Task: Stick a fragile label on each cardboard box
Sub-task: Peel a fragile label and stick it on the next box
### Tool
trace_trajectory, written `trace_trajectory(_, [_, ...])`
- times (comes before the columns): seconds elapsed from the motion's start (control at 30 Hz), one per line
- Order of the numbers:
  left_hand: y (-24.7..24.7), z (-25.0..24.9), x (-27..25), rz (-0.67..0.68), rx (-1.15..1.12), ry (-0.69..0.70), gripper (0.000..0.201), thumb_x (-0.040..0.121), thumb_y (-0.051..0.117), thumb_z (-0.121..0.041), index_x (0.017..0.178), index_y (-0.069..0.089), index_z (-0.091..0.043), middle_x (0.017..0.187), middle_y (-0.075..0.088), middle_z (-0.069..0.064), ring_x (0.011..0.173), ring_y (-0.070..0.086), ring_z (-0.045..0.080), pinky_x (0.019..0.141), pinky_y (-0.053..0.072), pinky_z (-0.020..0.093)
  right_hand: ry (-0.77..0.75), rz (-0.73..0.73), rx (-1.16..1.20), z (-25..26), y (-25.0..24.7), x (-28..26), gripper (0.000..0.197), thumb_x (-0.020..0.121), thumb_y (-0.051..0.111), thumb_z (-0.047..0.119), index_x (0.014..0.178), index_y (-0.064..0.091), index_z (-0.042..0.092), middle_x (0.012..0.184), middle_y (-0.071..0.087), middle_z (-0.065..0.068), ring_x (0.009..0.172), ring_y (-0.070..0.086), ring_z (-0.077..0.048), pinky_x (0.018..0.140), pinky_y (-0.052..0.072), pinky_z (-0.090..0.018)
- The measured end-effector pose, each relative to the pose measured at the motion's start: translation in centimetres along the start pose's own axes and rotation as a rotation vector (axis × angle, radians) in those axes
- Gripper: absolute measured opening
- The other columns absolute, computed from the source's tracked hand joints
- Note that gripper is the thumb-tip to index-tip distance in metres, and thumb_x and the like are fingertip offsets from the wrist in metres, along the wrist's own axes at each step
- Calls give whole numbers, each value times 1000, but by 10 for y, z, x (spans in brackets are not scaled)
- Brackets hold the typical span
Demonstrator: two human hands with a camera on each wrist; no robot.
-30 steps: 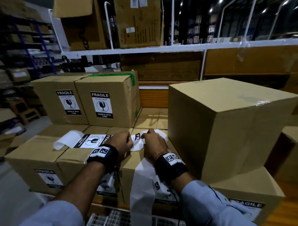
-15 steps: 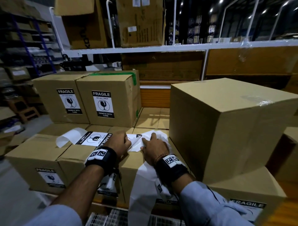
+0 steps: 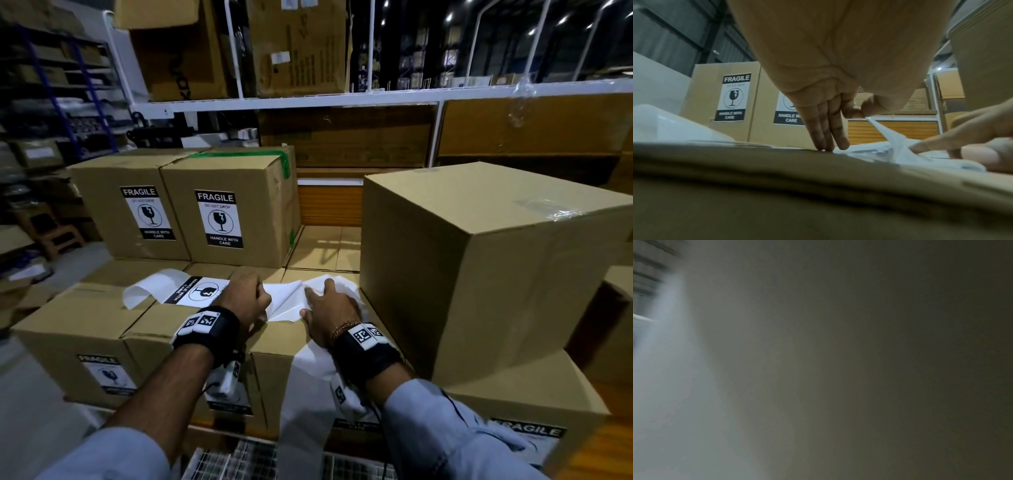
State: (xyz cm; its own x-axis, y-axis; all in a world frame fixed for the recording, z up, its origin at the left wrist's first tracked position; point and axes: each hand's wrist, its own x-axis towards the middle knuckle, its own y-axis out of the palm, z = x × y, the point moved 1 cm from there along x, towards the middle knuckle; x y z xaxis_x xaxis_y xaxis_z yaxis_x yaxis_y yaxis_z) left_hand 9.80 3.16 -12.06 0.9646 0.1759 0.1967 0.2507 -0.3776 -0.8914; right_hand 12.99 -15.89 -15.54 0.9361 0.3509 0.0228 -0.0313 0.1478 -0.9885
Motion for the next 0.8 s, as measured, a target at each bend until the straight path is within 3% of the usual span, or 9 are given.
trace_trajectory(0.1, [-2,5,-1,-43,-4,-17,11,93,54,-19,89,53,-8,83,58,10,70,52,25,60,38,36,27,13,-18,-3,1,3,59,105,40,55,158,34,29,166,16,-10,143,38,-39,106,47,-54])
trace_trajectory(0.23, [-5,18,0,-70,-18,-97,13,94,52,-24,83,50,-16,78,59,9,74,54,31,61,38,39,40,21,-8,-5,3,5,59,103,39,60,153,43,29,159,23,-9,140,40,-38,104,47,-52])
trace_trajectory(0.33, [-10,24,0,-146,-74,-165,16,94,53,-22,81,49,-14,76,58,9,78,53,34,64,35,38,53,21,5,-5,3,4,61,102,37,62,152,45,29,155,25,-9,138,40,-39,104,46,-52])
trace_trajectory(0.5, [-25,34,2,-223,-122,-232,15,94,54,-23,86,53,-11,82,61,12,82,56,35,70,43,40,80,20,64,-5,4,7,70,98,30,73,152,47,30,162,18,-9,141,38,-41,109,42,-54])
trace_trajectory(0.8, [-48,45,4,-311,-181,-257,16,93,57,-22,83,55,-10,81,63,11,80,56,34,67,37,36,86,6,34,-3,5,7,67,98,38,71,149,50,29,160,21,-11,138,40,-40,104,44,-52])
